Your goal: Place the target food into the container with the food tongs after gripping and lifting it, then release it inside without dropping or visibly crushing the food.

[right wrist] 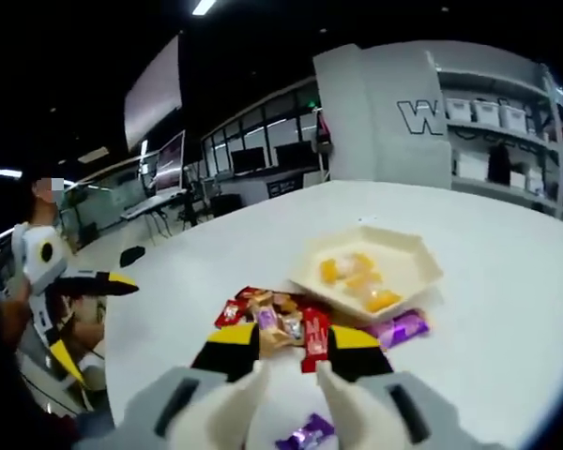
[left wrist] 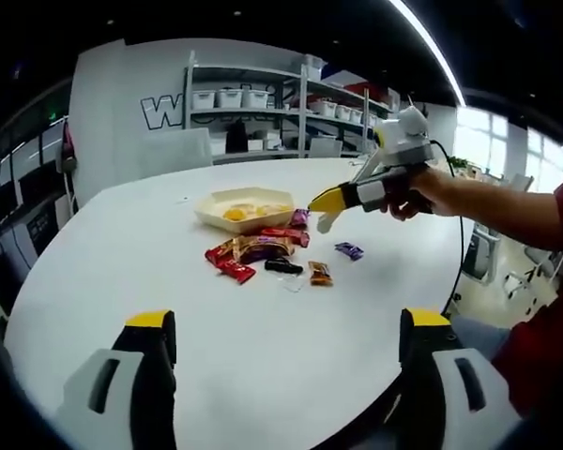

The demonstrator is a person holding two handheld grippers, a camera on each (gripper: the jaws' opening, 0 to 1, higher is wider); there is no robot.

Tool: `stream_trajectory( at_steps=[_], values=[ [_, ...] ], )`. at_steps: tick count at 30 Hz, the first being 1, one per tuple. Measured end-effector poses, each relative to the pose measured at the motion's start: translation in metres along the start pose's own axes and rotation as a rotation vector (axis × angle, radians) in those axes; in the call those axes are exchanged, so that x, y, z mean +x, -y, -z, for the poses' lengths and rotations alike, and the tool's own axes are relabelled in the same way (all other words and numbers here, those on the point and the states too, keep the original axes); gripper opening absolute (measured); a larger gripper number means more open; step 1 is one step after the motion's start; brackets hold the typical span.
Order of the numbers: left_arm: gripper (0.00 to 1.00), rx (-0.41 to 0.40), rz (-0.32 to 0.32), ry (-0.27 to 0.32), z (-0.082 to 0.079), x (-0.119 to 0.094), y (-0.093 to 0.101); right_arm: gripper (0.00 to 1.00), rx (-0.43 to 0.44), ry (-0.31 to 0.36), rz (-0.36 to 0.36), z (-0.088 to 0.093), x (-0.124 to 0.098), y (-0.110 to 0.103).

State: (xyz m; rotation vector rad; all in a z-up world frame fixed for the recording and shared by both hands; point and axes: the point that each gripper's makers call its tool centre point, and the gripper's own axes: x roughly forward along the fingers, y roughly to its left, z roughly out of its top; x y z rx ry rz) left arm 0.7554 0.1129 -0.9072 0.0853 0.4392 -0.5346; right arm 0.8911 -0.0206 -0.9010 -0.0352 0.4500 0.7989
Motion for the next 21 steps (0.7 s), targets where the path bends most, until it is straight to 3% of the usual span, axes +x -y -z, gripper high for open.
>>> stream_trajectory(
  at_steps=[14, 21],
  values=[
    [0.96, -0.004, 0.004, 0.013, -0.002, 0.0, 0.003, 0.23, -0.026, -0.057, 0.022, 0.03, -0.021, 0.01],
    [0.96, -0.005, 0.001, 0.015, -0.002, -0.001, 0.001, 0.23, -0.032, -0.055, -0.038, 0.032, -0.027, 0.009]
  ],
)
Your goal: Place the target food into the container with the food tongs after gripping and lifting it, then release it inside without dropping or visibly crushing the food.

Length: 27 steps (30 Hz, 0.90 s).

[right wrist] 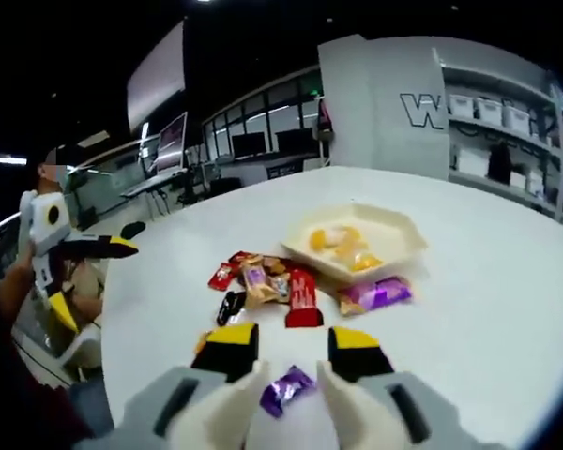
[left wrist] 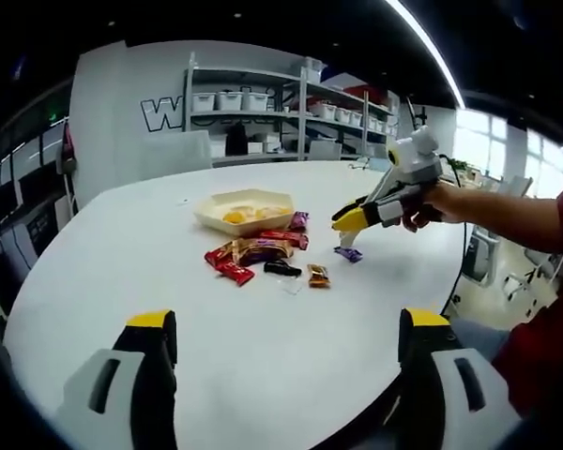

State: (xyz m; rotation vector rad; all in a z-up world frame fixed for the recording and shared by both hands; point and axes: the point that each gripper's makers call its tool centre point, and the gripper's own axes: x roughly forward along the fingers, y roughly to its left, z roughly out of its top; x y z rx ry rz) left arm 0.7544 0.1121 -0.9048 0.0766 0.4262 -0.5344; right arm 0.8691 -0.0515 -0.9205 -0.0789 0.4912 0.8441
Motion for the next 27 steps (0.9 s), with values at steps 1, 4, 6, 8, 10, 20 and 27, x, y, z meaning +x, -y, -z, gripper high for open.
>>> stream_trajectory(
  at_steps=[1, 4, 6, 8, 10, 20, 27],
  values=[
    [0.96, -0.001, -0.001, 0.0, 0.0, -0.001, 0.0, 0.23, 0.002, 0.001, -0.008, 0.001, -0.001, -0.001],
    [0.96, -0.001, -0.005, 0.0, 0.001, -0.001, -0.001, 0.23, -0.04, -0.016, -0.04, 0.007, -0.001, -0.004],
    [0.96, -0.003, -0.004, -0.001, 0.0, -0.001, -0.001, 0.24, -0.051, -0.016, -0.051, 0.009, -0.001, -0.005],
    [0.96, 0.0, -0.003, -0.002, 0.0, -0.001, 0.0, 0.24, -0.047, -0.012, -0.047, 0.008, -0.001, -0.004],
    [0.96, 0.002, -0.002, -0.003, 0.0, -0.001, 0.0, 0.24, -0.046, -0.009, -0.046, 0.008, 0.0, -0.003],
    [0.95, 0.009, -0.006, -0.014, 0.001, -0.001, 0.0, 0.24, -0.06, -0.039, -0.069, 0.017, 0.001, -0.009],
    [0.95, 0.016, 0.0, -0.017, 0.0, 0.002, 0.002, 0.16, -0.106, -0.034, -0.024, 0.016, 0.002, -0.003]
  ],
)
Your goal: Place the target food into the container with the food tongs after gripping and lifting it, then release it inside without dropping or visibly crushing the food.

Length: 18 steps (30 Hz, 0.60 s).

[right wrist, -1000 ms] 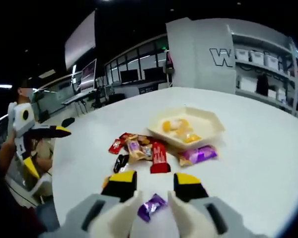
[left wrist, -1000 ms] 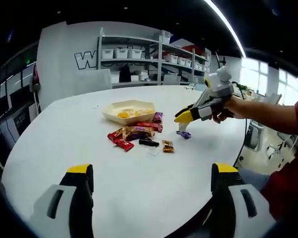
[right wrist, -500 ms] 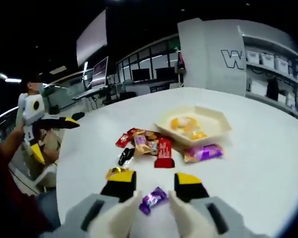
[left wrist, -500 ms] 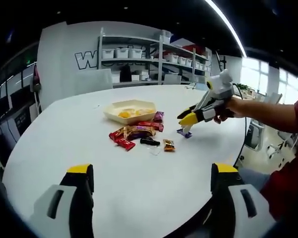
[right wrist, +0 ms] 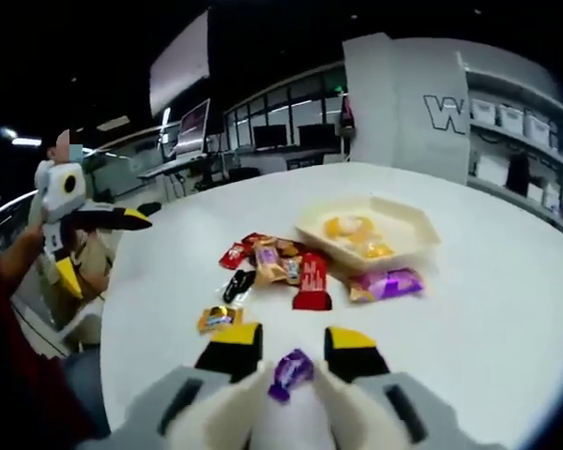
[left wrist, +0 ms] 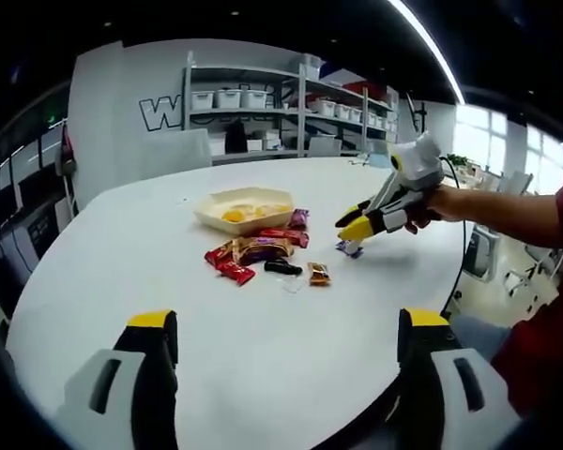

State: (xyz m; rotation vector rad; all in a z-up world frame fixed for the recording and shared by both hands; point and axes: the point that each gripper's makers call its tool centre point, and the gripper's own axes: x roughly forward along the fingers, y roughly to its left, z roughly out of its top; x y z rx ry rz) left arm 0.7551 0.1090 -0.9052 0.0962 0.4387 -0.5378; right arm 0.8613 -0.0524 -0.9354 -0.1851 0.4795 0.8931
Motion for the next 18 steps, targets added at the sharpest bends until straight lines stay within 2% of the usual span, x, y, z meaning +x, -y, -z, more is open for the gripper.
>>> stream_trajectory(
  at_steps=[2, 4, 9, 18],
  values=[
    [0.95, 0.002, 0.002, -0.001, 0.0, 0.001, 0.001, 0.15, 0.03, -0.013, 0.027, -0.001, 0.002, 0.005],
    [0.95, 0.001, 0.002, -0.005, 0.001, 0.002, 0.002, 0.14, 0.04, -0.009, 0.028, -0.001, 0.002, 0.007],
    [0.95, 0.002, 0.007, -0.006, 0.002, 0.002, 0.003, 0.14, 0.129, 0.02, 0.031, -0.005, -0.001, 0.012],
    [0.95, -0.014, 0.003, 0.016, 0.001, -0.001, 0.0, 0.15, 0.151, 0.081, 0.026, -0.029, -0.008, 0.015]
  ],
)
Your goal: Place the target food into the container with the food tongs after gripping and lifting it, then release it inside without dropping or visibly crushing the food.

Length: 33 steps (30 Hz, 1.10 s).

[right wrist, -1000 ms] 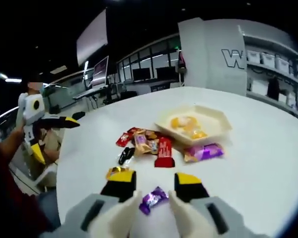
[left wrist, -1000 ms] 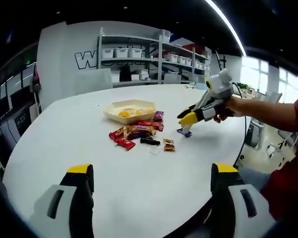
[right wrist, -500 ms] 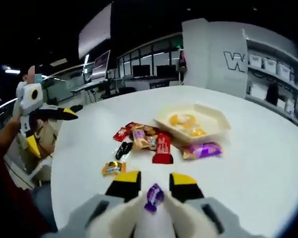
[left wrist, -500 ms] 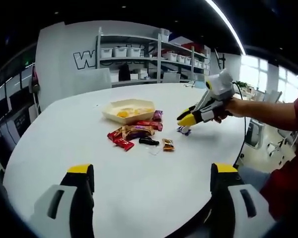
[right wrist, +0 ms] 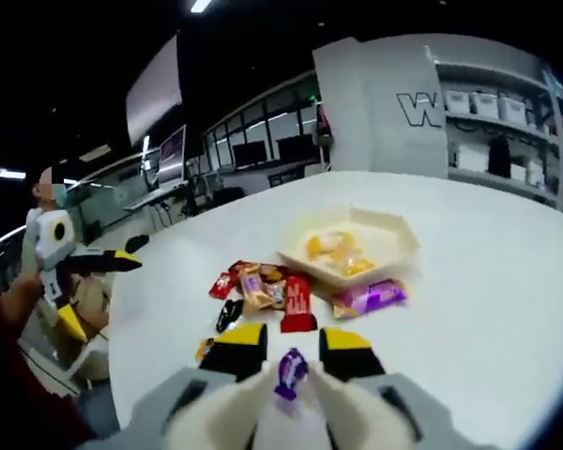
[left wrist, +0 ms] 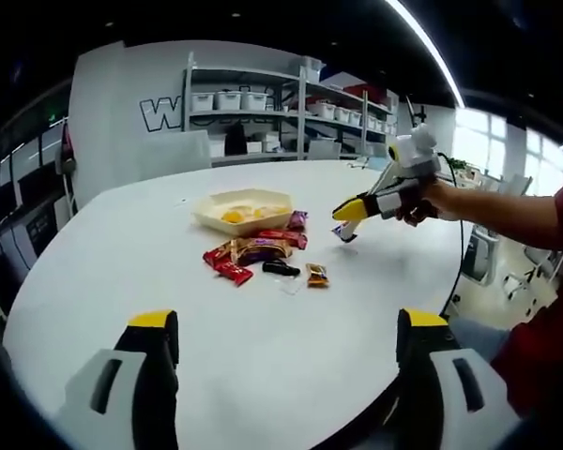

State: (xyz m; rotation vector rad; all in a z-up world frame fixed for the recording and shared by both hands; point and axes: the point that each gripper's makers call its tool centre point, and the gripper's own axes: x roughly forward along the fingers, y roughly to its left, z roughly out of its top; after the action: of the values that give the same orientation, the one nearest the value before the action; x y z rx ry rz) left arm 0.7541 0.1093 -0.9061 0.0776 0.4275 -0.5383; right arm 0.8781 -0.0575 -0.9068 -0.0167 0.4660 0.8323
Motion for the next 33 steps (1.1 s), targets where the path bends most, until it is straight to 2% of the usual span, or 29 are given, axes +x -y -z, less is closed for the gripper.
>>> stream_trajectory(
  at_steps=[4, 10, 19, 28, 33],
  values=[
    [0.94, 0.0, 0.0, -0.005, 0.002, 0.0, 0.001, 0.15, 0.002, 0.018, 0.002, -0.015, 0.002, 0.002],
    [0.94, -0.01, -0.004, 0.004, 0.001, -0.002, -0.001, 0.15, -0.011, 0.028, 0.005, -0.026, 0.005, 0.003],
    [0.95, -0.013, -0.007, 0.003, 0.001, -0.001, -0.004, 0.16, -0.031, 0.033, 0.023, -0.039, 0.012, 0.009],
    [0.96, -0.011, -0.013, -0.004, 0.002, 0.001, -0.004, 0.16, -0.017, 0.05, 0.035, -0.051, 0.019, 0.013],
    [0.96, -0.015, -0.019, 0.002, -0.001, 0.0, -0.008, 0.16, 0.004, 0.058, 0.042, -0.055, 0.024, 0.023]
  ],
)
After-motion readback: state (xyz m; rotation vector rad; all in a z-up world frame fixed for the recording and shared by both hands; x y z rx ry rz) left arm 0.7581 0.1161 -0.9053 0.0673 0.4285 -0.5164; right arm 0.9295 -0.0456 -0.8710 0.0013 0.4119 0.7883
